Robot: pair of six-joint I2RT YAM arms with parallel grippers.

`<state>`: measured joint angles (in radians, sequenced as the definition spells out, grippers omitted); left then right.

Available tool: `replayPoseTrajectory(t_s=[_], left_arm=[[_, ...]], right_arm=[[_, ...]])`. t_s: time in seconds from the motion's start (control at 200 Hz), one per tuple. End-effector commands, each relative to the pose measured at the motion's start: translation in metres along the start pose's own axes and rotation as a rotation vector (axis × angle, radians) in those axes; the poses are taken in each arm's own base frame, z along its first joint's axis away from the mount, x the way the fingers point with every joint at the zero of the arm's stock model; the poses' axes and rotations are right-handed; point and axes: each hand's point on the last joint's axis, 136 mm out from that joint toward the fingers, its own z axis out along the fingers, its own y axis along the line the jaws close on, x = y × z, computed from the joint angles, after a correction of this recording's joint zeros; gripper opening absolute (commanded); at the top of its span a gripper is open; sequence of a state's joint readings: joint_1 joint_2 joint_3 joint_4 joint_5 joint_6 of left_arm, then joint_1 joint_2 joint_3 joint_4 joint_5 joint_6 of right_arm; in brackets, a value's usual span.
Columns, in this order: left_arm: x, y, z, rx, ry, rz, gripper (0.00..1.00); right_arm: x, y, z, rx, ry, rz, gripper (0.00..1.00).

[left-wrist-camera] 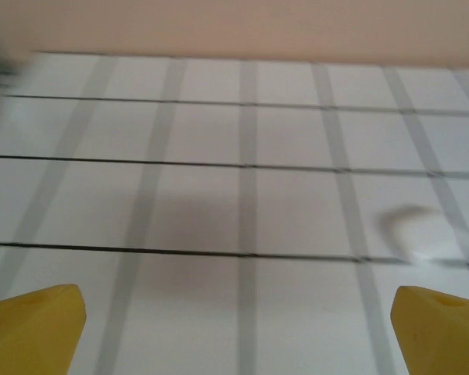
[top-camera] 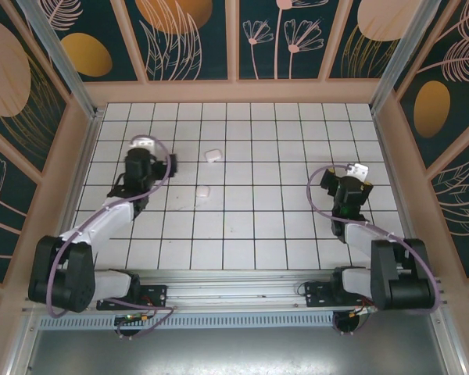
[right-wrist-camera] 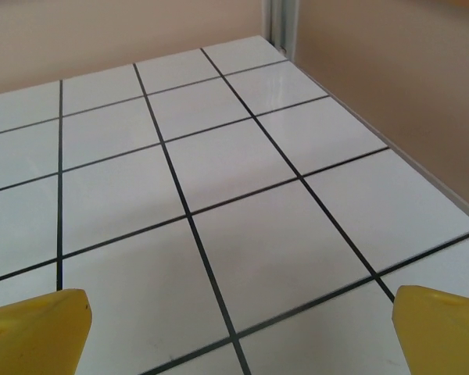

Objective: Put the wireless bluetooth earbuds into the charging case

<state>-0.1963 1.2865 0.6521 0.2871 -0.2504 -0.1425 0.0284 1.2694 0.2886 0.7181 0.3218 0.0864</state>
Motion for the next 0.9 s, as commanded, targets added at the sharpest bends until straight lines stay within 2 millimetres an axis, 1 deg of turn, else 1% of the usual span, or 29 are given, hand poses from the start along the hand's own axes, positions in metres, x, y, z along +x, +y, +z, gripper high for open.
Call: replayPoseTrajectory(t_s=[0.0, 0.055, 0.115, 0.235, 0.29, 0.305, 0.33, 0.39, 0.425, 0.495, 0.546, 0.581, 0.641, 0.676, 0.736, 0.796, 0.836, 0.886, 0.896], left_arm=[[-0.023, 0.037, -0.008, -0.181, -0.206, 0.109, 0.99], [-0.017, 0.054, -0.010, -0.251, -0.225, 0.114, 0.98], [-0.009, 0.066, -0.009, -0.264, -0.225, 0.075, 0.98], [0.002, 0.074, -0.017, -0.202, -0.297, -0.012, 0.99], [0.007, 0.079, -0.014, -0.192, -0.276, -0.022, 0.99], [0.009, 0.080, -0.014, -0.192, -0.273, -0.011, 0.99], [0.009, 0.081, -0.016, -0.196, -0.287, 0.010, 0.98], [0.013, 0.089, -0.021, -0.225, -0.302, -0.015, 0.98], [0.014, 0.088, -0.022, -0.214, -0.309, -0.007, 0.99], [0.017, 0.077, -0.024, -0.152, -0.317, 0.021, 0.98], [0.017, 0.071, -0.025, -0.114, -0.314, 0.003, 0.98], [0.014, 0.068, -0.027, -0.085, -0.339, -0.029, 0.99], [0.010, 0.054, -0.033, 0.003, -0.400, -0.037, 0.99], [0.013, 0.048, -0.026, 0.032, -0.378, -0.019, 0.99], [0.022, 0.047, -0.015, 0.033, -0.348, -0.015, 0.99], [0.032, 0.046, -0.013, 0.041, -0.364, -0.007, 0.99], [0.032, 0.045, -0.015, 0.046, -0.396, -0.012, 0.99], [0.037, 0.046, -0.010, 0.038, -0.345, -0.006, 0.99], [0.036, 0.046, -0.010, 0.041, -0.342, -0.003, 0.99]], right_arm=[[-0.041, 0.020, 0.000, -0.141, -0.192, 0.023, 0.99], [-0.037, 0.027, 0.005, -0.184, -0.179, 0.017, 0.99], [-0.032, 0.032, 0.008, -0.212, -0.163, 0.000, 0.99], [-0.018, 0.037, 0.008, -0.253, -0.176, -0.013, 0.99], [-0.009, 0.042, 0.008, -0.284, -0.178, -0.032, 0.99], [-0.011, 0.042, 0.007, -0.286, -0.191, -0.030, 0.99], [-0.008, 0.040, 0.008, -0.278, -0.173, -0.029, 0.99], [-0.009, 0.037, 0.011, -0.274, -0.163, -0.017, 0.99], [-0.008, 0.036, 0.012, -0.270, -0.156, -0.015, 0.99], [-0.008, 0.036, 0.012, -0.270, -0.158, -0.014, 0.99], [-0.008, 0.036, 0.012, -0.269, -0.158, -0.014, 0.99], [-0.009, 0.036, 0.011, -0.270, -0.161, -0.015, 0.99], [-0.008, 0.037, 0.011, -0.274, -0.162, -0.018, 0.99], [-0.009, 0.037, 0.011, -0.273, -0.161, -0.018, 0.99], [-0.008, 0.037, 0.011, -0.272, -0.160, -0.017, 0.99], [-0.008, 0.040, 0.010, -0.280, -0.165, -0.025, 0.99], [-0.008, 0.040, 0.010, -0.279, -0.163, -0.025, 0.99], [-0.008, 0.037, 0.011, -0.273, -0.159, -0.020, 0.99], [-0.008, 0.041, 0.011, -0.291, -0.158, -0.022, 0.99]])
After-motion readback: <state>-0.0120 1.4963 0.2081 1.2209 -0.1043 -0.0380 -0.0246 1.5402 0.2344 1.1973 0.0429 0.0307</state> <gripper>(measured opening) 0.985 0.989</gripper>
